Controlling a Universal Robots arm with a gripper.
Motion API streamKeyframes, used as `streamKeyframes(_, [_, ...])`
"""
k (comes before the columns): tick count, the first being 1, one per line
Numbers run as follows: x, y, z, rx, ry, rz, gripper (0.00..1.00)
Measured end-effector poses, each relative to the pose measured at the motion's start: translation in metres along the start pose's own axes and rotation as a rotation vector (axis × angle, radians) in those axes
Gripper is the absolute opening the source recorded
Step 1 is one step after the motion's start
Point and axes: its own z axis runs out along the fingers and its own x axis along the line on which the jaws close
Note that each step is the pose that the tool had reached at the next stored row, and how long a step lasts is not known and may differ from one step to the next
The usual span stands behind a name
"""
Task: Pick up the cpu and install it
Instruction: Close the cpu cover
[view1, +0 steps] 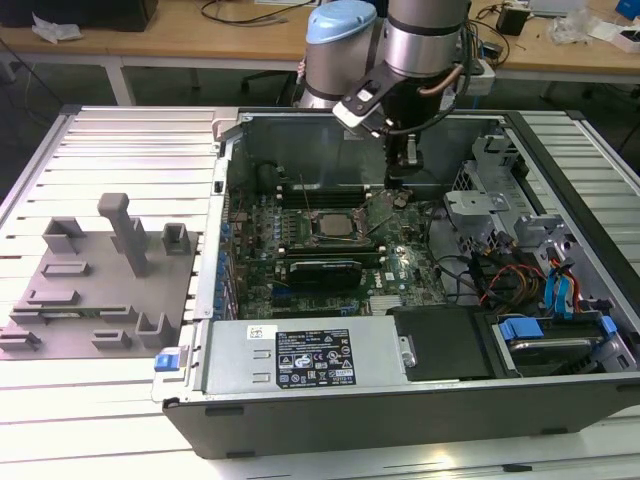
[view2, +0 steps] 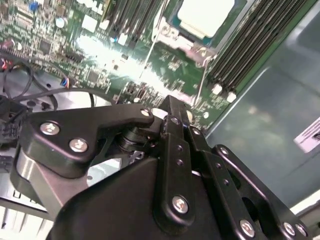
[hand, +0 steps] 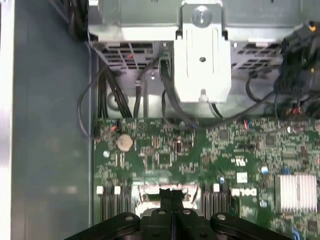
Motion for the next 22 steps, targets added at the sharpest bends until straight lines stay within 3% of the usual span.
streamKeyframes(4, [0.0001,0.0126,0.0082,0.0168,-0.0002,0.000,0.11])
streamKeyframes(9, [0.0003,0.0207,0.0157,0.0273,-0.0003,0.001,0.11])
streamKeyframes(18, [0.0003,0.0217,0.0373,0.0297,-0.0005,0.001,0.11])
streamKeyframes(22, [0.0003,0.0217,0.0386,0.0300,-0.0007,0.000,0.11])
